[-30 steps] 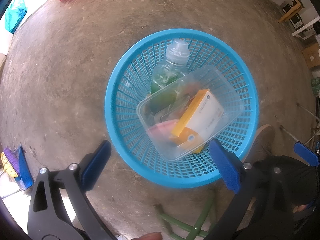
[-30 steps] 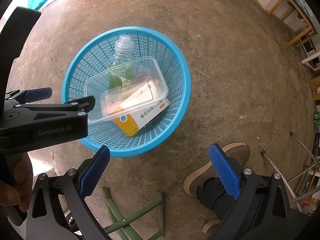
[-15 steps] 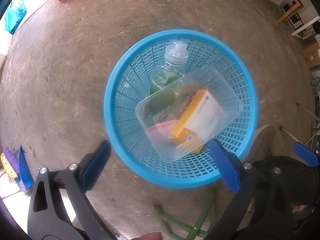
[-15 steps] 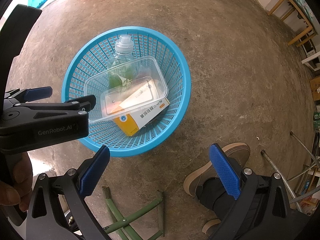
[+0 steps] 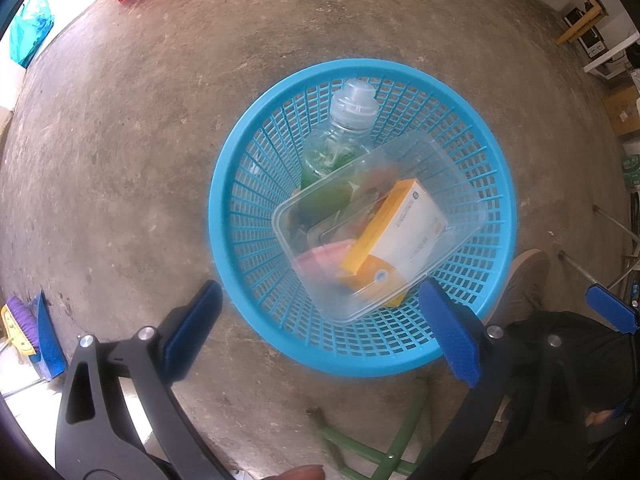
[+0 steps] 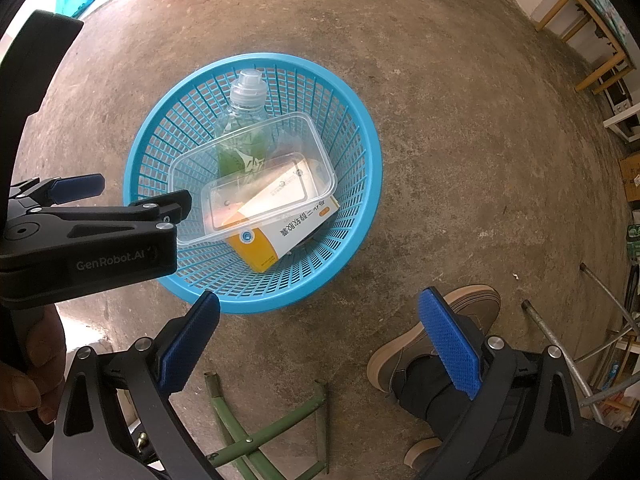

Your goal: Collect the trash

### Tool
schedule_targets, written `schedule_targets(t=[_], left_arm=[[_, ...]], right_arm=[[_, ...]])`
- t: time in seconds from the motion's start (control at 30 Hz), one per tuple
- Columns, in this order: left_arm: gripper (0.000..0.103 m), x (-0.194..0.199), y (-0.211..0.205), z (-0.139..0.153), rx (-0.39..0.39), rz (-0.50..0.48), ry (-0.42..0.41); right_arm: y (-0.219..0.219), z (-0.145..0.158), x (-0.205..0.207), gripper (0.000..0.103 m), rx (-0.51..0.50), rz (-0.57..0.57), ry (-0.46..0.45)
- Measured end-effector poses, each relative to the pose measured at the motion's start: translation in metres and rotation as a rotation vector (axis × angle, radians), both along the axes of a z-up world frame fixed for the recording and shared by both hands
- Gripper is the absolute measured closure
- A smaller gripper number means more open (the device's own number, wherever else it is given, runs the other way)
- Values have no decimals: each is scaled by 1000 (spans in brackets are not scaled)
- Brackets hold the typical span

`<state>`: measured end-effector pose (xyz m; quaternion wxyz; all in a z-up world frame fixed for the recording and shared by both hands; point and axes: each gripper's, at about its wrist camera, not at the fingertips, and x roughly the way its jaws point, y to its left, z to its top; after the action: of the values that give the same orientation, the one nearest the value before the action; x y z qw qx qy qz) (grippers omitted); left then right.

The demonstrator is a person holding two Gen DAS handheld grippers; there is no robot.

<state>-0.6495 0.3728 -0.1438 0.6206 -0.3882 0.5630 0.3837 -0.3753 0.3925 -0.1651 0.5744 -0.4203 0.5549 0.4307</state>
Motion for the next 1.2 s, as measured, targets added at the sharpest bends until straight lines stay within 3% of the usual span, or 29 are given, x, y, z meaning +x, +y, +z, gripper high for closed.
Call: schedule_targets(t=[1.2], left_arm=[[8,-1,1,-1,10,-9,8]], right_arm=[[0,0,0,6,0,0,1]])
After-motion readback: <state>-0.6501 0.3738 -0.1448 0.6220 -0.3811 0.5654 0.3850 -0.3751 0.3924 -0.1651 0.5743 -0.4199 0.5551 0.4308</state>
